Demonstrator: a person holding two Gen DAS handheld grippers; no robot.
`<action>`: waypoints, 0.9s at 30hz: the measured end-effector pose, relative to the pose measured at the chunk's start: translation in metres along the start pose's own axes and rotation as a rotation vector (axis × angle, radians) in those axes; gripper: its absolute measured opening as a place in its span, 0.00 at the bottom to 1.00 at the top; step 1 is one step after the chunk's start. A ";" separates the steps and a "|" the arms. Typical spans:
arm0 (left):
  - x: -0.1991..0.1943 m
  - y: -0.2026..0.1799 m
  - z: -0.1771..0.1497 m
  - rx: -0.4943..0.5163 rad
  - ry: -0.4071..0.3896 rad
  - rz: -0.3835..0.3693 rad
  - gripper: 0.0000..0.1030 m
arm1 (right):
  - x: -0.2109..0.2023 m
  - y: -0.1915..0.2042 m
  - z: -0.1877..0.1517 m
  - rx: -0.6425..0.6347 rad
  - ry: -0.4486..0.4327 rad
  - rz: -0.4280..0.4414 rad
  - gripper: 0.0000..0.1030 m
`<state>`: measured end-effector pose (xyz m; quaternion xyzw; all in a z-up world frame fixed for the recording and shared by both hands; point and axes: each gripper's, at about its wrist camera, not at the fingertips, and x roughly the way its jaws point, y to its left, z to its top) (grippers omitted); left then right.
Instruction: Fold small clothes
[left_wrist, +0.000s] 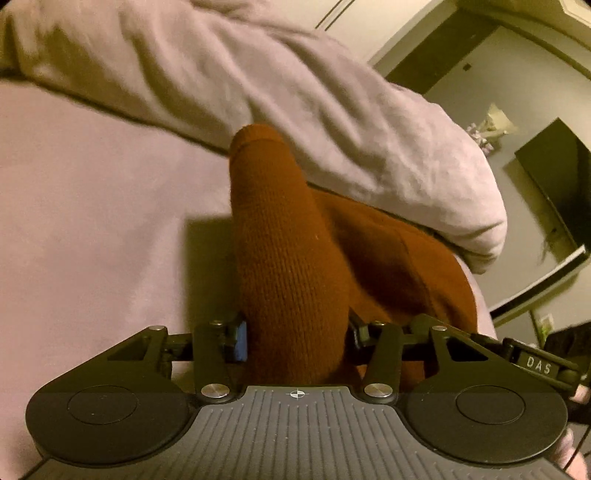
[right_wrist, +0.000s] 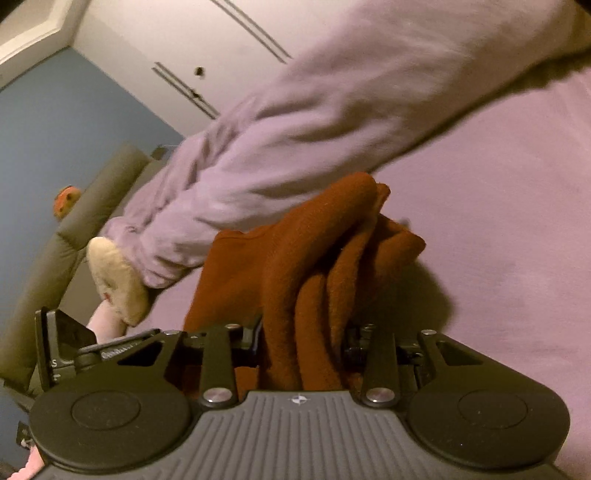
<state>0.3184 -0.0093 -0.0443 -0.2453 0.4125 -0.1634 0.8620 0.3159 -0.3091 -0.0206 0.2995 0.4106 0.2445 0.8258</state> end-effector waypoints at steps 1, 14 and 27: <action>-0.010 0.003 0.002 -0.001 -0.010 0.005 0.51 | 0.003 0.009 -0.002 -0.003 0.011 0.010 0.34; -0.100 0.075 -0.026 -0.001 -0.062 0.291 0.72 | 0.056 0.069 -0.066 -0.026 0.080 -0.103 0.56; -0.119 0.061 -0.097 0.036 -0.122 0.392 0.92 | 0.023 0.172 -0.154 -0.705 -0.043 -0.311 0.42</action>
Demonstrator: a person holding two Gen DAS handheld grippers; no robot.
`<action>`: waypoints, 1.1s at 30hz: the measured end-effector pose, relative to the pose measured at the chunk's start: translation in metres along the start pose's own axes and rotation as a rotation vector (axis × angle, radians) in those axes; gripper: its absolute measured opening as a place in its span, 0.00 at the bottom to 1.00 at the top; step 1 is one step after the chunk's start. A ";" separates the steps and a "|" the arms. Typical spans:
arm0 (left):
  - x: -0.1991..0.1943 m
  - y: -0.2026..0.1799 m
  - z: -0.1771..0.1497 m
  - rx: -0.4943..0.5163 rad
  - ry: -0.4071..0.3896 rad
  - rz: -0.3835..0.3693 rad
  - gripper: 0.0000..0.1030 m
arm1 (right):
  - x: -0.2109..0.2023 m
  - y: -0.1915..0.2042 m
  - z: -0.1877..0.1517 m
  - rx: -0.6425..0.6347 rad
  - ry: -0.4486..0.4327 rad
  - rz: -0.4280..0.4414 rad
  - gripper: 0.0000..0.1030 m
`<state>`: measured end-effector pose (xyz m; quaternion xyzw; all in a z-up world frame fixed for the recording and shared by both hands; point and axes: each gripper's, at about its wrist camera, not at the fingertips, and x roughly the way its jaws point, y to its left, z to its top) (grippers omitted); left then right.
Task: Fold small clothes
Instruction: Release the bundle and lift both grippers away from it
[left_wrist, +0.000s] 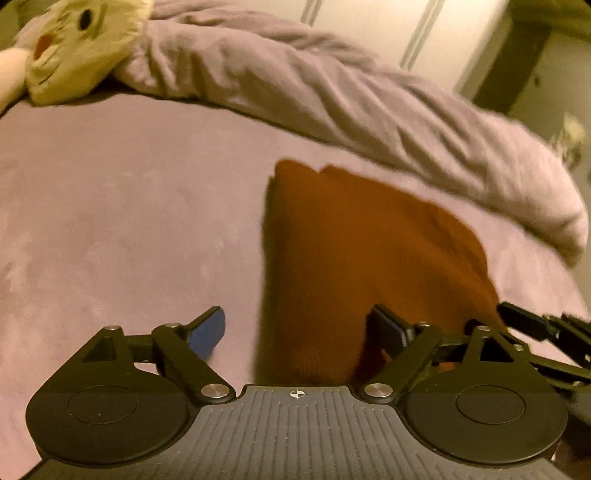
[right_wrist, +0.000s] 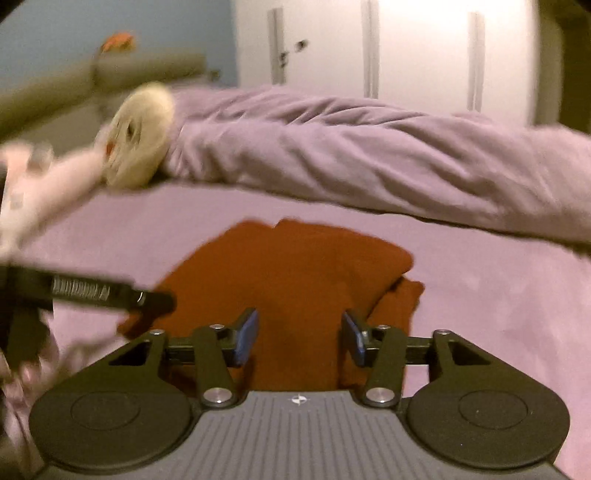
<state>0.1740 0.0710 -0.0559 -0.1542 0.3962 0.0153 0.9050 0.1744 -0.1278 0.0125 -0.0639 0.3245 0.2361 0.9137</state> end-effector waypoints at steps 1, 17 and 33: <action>0.004 -0.003 -0.002 0.028 0.017 0.019 0.95 | 0.006 0.006 -0.005 -0.051 0.024 -0.042 0.40; -0.022 -0.013 -0.057 -0.031 0.070 0.072 0.94 | -0.034 -0.043 -0.053 0.391 0.145 -0.050 0.49; -0.038 -0.011 -0.052 -0.027 0.050 0.135 0.95 | 0.012 -0.047 -0.018 0.504 0.128 0.023 0.33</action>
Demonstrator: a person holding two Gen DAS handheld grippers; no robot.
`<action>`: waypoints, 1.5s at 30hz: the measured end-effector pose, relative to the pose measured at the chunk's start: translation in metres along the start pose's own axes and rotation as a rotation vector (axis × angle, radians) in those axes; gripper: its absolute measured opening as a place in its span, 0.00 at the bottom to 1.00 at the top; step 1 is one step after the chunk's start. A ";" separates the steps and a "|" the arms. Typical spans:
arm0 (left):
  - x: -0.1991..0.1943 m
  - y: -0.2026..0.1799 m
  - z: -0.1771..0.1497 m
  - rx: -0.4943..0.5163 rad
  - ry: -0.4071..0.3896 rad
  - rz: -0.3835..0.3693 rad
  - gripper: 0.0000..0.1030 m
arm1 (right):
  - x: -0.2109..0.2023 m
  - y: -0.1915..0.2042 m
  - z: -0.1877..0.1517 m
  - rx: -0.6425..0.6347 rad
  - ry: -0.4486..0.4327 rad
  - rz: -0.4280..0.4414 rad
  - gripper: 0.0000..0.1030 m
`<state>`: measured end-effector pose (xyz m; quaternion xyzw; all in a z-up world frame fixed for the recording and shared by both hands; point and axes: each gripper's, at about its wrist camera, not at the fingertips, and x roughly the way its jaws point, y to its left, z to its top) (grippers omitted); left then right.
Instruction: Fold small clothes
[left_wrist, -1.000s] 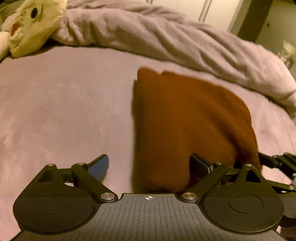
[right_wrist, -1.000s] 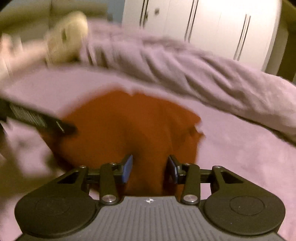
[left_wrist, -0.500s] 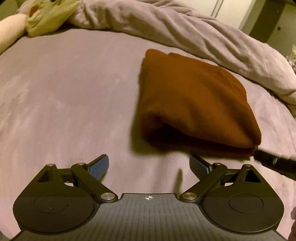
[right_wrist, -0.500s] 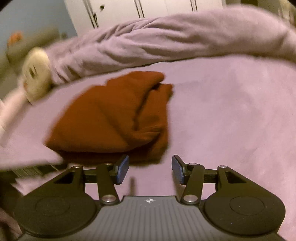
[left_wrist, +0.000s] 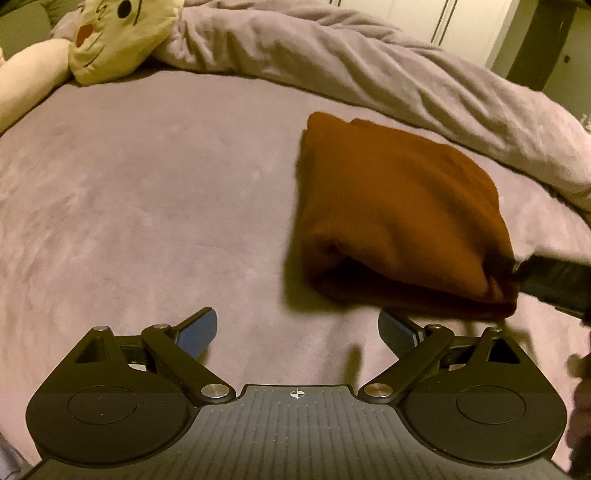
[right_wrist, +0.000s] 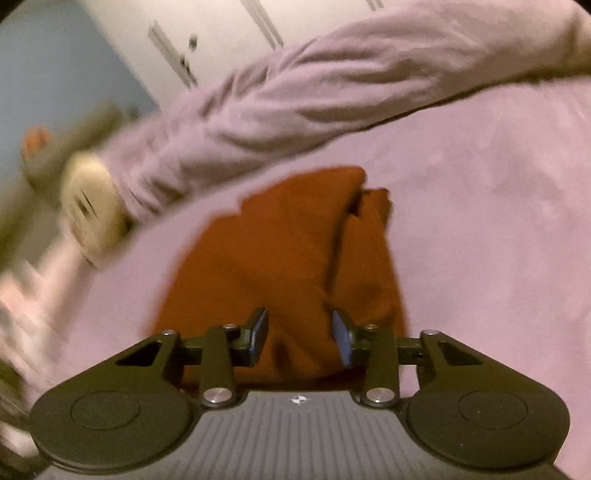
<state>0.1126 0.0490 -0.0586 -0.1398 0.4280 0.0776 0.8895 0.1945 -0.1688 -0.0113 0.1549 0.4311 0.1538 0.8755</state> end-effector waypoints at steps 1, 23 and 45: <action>0.001 0.000 0.001 0.000 0.007 0.003 0.95 | 0.004 0.001 -0.004 -0.059 0.009 -0.053 0.30; -0.030 -0.031 0.003 0.183 0.021 0.102 1.00 | -0.041 0.016 -0.034 -0.269 0.156 -0.295 0.90; -0.045 -0.028 0.018 0.181 0.106 0.126 1.00 | -0.070 0.064 -0.025 -0.267 0.185 -0.278 0.96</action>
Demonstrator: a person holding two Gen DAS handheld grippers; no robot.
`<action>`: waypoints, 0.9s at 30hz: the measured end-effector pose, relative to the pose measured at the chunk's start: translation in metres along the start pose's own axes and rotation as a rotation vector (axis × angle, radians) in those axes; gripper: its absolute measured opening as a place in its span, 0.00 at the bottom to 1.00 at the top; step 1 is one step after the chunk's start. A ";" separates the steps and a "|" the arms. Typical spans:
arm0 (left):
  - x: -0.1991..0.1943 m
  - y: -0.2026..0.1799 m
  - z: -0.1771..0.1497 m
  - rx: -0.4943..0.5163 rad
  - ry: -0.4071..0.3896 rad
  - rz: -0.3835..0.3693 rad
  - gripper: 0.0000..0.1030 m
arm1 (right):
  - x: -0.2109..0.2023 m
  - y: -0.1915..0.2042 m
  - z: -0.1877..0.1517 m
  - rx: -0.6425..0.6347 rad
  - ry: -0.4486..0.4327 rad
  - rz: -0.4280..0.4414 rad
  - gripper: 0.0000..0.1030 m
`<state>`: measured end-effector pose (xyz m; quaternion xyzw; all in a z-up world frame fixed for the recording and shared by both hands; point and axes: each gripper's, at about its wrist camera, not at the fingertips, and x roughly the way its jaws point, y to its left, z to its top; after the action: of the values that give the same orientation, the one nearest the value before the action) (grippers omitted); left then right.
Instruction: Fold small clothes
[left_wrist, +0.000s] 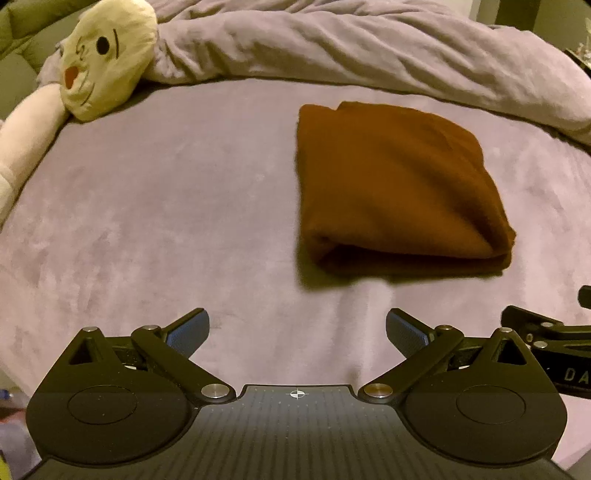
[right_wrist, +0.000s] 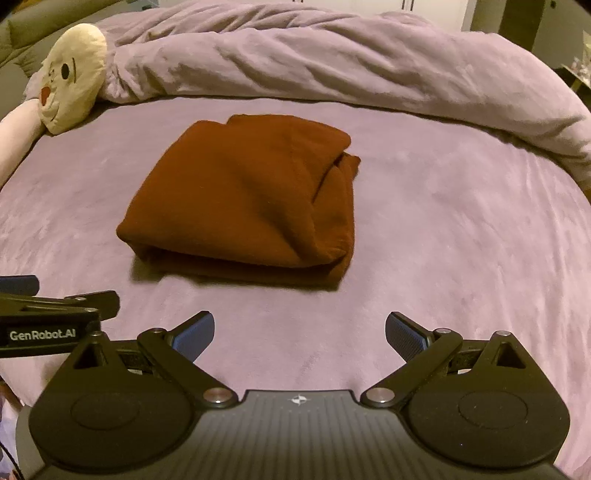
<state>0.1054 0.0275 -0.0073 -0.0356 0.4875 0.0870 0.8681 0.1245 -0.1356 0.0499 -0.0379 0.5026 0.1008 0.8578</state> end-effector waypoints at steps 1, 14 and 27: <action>0.000 -0.001 0.000 0.005 0.000 0.004 1.00 | 0.001 0.000 0.000 0.005 0.004 -0.002 0.96; -0.001 -0.007 0.001 0.037 0.007 -0.019 1.00 | -0.001 -0.002 0.001 0.021 0.004 -0.007 0.96; -0.001 -0.007 0.002 0.039 0.016 -0.027 1.00 | -0.003 -0.001 0.001 0.040 0.009 0.000 0.96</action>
<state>0.1079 0.0206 -0.0058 -0.0257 0.4956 0.0655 0.8657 0.1239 -0.1366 0.0524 -0.0212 0.5085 0.0905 0.8560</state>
